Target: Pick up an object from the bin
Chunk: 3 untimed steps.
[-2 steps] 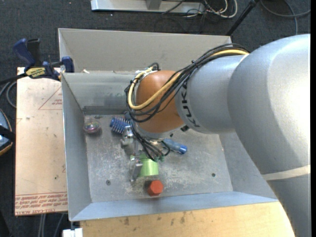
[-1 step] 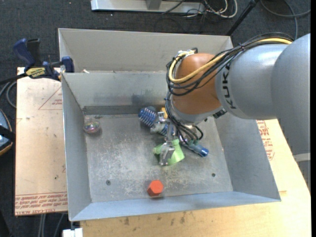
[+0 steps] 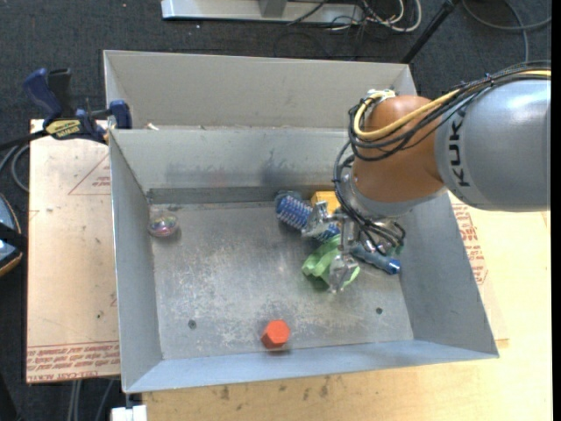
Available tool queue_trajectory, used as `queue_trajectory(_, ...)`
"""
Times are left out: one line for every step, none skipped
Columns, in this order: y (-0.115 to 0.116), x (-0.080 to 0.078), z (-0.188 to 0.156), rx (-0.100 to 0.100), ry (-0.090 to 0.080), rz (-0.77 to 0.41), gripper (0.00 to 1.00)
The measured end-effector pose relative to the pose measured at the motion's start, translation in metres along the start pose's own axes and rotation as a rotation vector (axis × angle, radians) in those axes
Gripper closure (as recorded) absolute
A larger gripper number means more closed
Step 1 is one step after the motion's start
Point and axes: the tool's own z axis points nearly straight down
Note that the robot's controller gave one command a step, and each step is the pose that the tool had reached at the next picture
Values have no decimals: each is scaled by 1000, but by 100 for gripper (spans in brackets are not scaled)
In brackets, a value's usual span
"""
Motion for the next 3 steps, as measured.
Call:
queue_trajectory(1,-3,31,-6,-3,122,0)
queue_trajectory(3,-5,29,-4,-1,120,0)
queue_trajectory(2,-7,26,-3,-11,124,100)
